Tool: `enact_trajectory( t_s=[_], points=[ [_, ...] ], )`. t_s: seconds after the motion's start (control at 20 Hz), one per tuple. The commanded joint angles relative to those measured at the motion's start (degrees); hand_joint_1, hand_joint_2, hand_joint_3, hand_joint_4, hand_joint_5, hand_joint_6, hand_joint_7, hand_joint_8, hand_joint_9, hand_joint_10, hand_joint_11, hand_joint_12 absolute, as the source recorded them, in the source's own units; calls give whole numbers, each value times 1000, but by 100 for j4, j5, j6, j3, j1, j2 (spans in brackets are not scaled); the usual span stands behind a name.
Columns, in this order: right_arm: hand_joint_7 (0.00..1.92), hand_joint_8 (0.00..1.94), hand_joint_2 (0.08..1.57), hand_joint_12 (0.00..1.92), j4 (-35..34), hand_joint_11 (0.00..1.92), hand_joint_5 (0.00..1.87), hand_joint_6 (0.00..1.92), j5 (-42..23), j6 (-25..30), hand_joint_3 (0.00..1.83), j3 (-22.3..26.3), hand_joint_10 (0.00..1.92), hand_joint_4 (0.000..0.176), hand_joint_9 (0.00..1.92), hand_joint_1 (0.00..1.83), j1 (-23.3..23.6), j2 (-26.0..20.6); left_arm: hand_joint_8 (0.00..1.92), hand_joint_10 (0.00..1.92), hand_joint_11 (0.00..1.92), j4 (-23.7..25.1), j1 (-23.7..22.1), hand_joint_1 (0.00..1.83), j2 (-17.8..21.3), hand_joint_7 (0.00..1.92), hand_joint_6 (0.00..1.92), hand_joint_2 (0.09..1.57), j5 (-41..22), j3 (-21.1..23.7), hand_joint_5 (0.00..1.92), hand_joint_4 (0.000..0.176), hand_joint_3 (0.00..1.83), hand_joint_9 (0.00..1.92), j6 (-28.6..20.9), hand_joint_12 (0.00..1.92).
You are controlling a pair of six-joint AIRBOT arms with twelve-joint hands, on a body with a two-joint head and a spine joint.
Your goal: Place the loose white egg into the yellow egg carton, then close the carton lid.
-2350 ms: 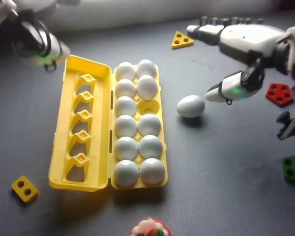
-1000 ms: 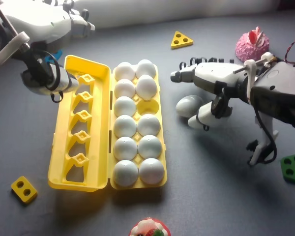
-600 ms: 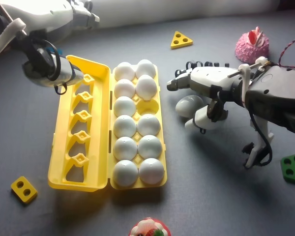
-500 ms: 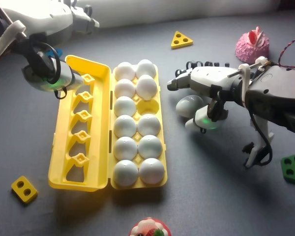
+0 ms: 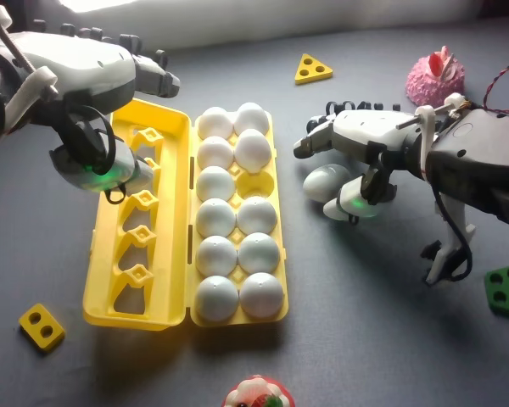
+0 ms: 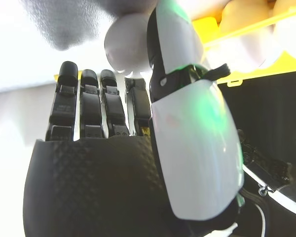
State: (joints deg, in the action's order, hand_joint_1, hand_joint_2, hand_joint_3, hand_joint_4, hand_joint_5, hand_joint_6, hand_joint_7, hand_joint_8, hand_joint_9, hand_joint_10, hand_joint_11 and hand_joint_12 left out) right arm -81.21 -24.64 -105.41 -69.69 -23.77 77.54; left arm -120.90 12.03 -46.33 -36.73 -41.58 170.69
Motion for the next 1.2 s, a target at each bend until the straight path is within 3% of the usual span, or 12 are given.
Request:
enact_trajectory(
  t_s=[0.0, 0.2, 0.25, 0.3, 0.35, 0.4, 0.6, 0.9, 1.0, 1.15],
  points=[
    [67, 1, 1101, 413, 202, 0, 511, 56, -219, 18, 11, -20, 3, 0, 47, 1209, 24, -14, 5, 7, 0, 255, -3, 906, -8, 118, 11, 1212, 156, 15, 233, 41, 0, 193, -141, 672],
    [82, 3, 1123, 414, 203, 0, 573, 71, -244, 18, 11, -27, 1, 0, 43, 1139, 15, -4, 3, 4, 0, 257, 23, 907, 0, 95, 2, 1210, 112, 74, 200, 47, 0, 173, -345, 650],
    [85, 2, 1148, 311, 203, 0, 626, 82, -257, 18, 13, -32, 2, 0, 36, 1103, 15, -3, 5, 6, 0, 259, 31, 926, 4, 115, 4, 1203, 107, 87, 218, 43, 0, 185, -352, 685],
    [160, 11, 1142, 443, 203, 0, 724, 137, -259, 18, 6, -39, 17, 0, 88, 1049, 15, -3, 6, 6, 0, 272, 55, 927, 13, 119, 6, 1204, 107, 101, 224, 41, 0, 185, -351, 684],
    [230, 6, 1191, 630, 203, 0, 788, 1026, -261, 18, 5, -46, 30, 0, 143, 1077, 15, -2, 3, 3, 0, 287, 93, 912, 27, 116, 3, 1210, 107, 117, 220, 42, 0, 181, -347, 655],
    [276, 8, 1204, 639, 203, 0, 793, 1219, -262, 18, 2, -51, 29, 0, 161, 1059, 14, -2, 2, 2, 0, 287, 138, 897, 44, 117, 3, 1215, 107, 130, 220, 40, 1, 180, -339, 645],
    [512, 17, 1160, 706, 203, 0, 892, 1120, -262, 17, 0, -56, 35, 0, 284, 1127, -7, -1, 0, 0, 0, 285, 199, 907, 70, 106, 2, 1213, 101, 189, 217, 43, 1, 174, -117, 651],
    [500, 0, 1169, 724, 204, 0, 873, 1153, -164, 46, 2, -52, 12, 0, 287, 1123, 145, -12, 2, 2, 0, 102, 233, 911, 80, 117, 1, 1204, 67, 277, 212, 51, 0, 181, 109, 665],
    [516, 5, 1163, 732, 204, 0, 885, 1133, -150, 350, 0, -48, 15, 0, 300, 1126, 294, -39, 1, 3, 0, 102, 234, 904, 79, 129, 2, 1210, 66, 262, 222, 41, 0, 191, 108, 697],
    [526, 5, 1158, 711, 398, 0, 896, 1116, 97, 671, 0, -43, 11, 0, 301, 1130, 418, -46, 0, 0, 0, 102, 227, 881, 76, 98, 4, 1217, 67, 203, 212, 40, 3, 164, 106, 625]
  ],
)
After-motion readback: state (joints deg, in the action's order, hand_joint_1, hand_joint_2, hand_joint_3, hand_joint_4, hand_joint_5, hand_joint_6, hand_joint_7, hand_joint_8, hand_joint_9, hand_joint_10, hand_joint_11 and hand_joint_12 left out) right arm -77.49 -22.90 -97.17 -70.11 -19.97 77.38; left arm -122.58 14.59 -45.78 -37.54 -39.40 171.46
